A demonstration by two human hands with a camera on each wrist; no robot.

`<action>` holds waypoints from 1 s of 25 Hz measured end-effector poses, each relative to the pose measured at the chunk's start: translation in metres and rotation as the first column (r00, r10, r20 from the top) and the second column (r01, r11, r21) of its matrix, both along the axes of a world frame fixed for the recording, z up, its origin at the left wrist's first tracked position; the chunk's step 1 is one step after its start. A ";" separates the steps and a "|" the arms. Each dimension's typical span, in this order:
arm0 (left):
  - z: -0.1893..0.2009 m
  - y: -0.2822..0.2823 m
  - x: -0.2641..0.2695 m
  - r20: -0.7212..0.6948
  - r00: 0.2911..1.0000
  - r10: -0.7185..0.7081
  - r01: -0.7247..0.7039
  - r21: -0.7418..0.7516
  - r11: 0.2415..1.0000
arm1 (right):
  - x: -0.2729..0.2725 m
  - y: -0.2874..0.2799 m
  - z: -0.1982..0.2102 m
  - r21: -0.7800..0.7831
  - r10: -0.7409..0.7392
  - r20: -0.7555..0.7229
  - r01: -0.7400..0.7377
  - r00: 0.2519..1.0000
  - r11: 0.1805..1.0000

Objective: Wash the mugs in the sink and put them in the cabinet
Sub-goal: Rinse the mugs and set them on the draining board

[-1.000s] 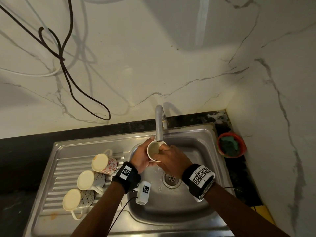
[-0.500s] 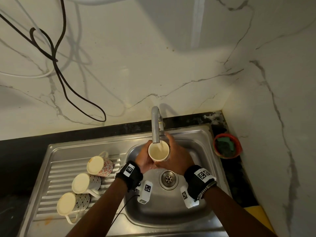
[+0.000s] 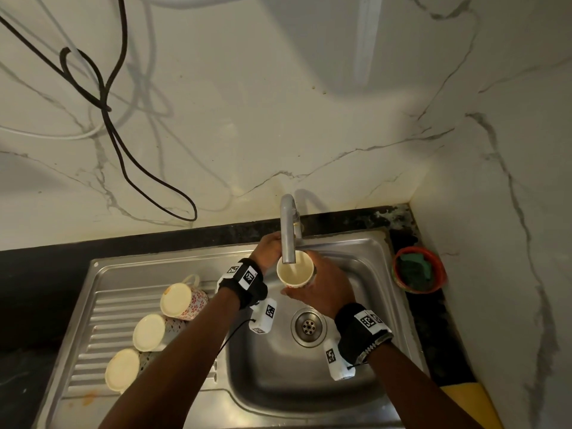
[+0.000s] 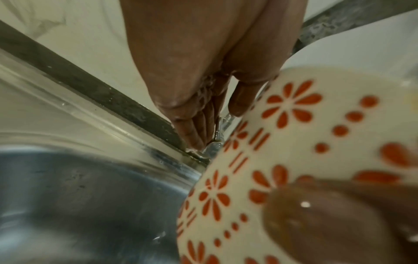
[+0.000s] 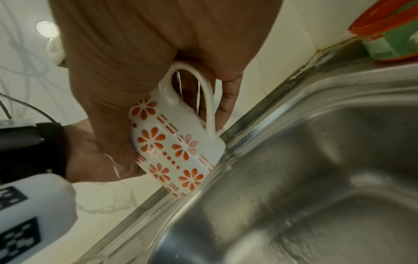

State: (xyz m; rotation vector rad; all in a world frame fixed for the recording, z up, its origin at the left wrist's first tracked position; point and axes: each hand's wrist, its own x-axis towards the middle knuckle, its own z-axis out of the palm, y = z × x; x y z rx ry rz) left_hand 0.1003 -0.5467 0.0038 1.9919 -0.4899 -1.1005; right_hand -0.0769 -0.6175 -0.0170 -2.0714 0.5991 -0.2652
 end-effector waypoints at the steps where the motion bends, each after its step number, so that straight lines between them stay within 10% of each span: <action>1: 0.001 -0.001 -0.003 0.026 0.999 -0.028 0.028 -0.017 0.999 | 0.000 0.000 -0.002 -0.009 -0.007 -0.004 0.007 1.000 1.000; 9: -0.005 -0.004 0.001 -0.018 0.990 -0.137 0.137 0.027 0.990 | 0.001 0.003 -0.012 -0.031 0.013 -0.027 -0.014 1.000 0.999; 13: 0.004 0.018 -0.014 -0.166 0.982 -0.086 0.083 -0.027 0.996 | -0.009 0.012 -0.018 0.282 0.003 -0.082 0.020 0.997 0.959; 18: -0.007 0.097 -0.094 -0.245 0.961 0.132 -0.138 -0.011 0.990 | -0.044 0.037 -0.016 0.871 -0.038 -0.293 0.283 0.955 0.401; 25: -0.001 0.142 -0.162 0.090 0.980 0.177 -0.176 -0.022 0.984 | -0.065 0.079 -0.016 0.936 -0.070 -0.290 0.267 0.955 -0.231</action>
